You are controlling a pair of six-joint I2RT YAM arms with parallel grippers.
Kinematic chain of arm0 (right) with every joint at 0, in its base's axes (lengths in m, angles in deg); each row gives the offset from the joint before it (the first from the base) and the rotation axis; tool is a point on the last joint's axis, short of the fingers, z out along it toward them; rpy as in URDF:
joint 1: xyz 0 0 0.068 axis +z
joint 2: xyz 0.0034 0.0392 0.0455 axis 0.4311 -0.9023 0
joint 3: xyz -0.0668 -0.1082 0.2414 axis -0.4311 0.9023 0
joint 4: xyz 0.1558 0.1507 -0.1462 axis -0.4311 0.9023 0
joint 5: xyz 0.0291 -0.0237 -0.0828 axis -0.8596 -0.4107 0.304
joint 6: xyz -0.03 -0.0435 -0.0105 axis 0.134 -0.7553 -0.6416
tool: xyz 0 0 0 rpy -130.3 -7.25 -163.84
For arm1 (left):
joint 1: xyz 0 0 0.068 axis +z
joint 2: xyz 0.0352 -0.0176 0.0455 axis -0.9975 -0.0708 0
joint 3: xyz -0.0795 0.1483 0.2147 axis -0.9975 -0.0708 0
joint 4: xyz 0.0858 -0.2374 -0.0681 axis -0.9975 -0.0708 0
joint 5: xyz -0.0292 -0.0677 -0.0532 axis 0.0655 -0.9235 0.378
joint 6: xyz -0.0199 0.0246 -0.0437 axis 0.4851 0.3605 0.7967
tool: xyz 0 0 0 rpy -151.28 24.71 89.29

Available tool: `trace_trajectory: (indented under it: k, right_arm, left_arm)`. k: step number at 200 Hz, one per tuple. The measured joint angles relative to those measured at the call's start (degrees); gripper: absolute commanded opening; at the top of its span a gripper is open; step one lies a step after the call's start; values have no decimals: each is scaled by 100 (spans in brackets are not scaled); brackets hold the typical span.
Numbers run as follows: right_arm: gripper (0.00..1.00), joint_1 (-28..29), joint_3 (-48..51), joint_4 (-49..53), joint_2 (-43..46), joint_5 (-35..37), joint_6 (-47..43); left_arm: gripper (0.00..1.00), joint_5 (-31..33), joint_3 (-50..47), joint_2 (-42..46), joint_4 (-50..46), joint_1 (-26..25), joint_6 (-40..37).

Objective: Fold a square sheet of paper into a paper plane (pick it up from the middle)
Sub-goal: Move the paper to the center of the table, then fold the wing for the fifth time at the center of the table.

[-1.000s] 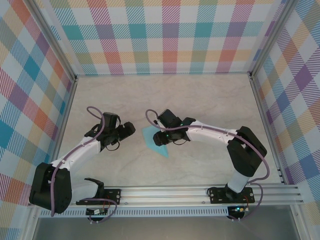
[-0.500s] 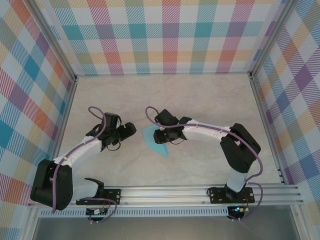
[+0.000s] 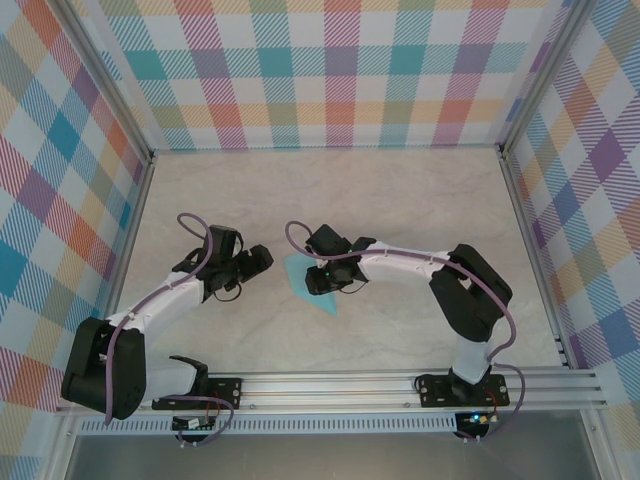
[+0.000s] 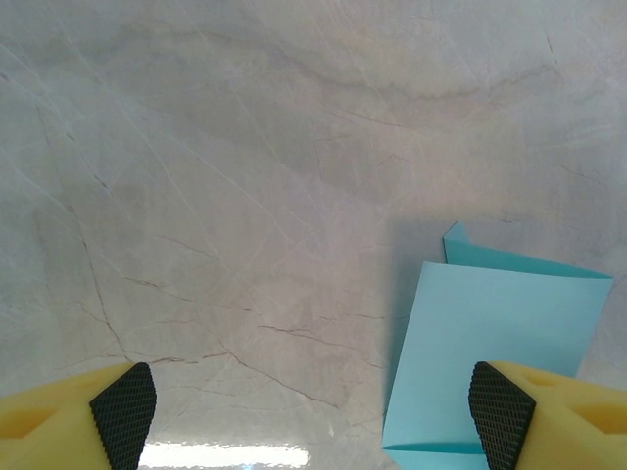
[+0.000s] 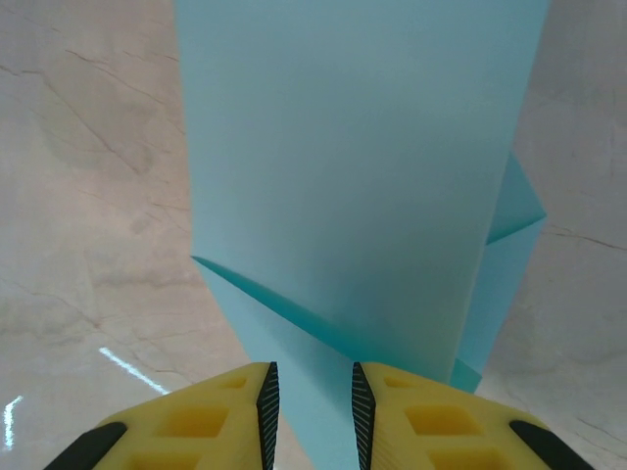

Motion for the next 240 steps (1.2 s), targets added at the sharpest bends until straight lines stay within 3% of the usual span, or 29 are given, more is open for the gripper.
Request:
trace_trajectory:
  k: [68,162,190,240]
  right_arm:
    - [27,-144,15,9,-72,133,7]
    - [26,-540,317,-507,-275,-282,315]
    - [26,-640,396,-632,-264,-492,391]
    - [26,-734,494,-804,-249,-730,518]
  left_arm:
    - [86,-243,-11,-13,186,-2,0]
    - [84,-953,-446,-166,885,-190,271]
    - [79,-1198,-597,-195,1274,-361,503]
    - [60,-1504,-675,-750,2111,-824,970]
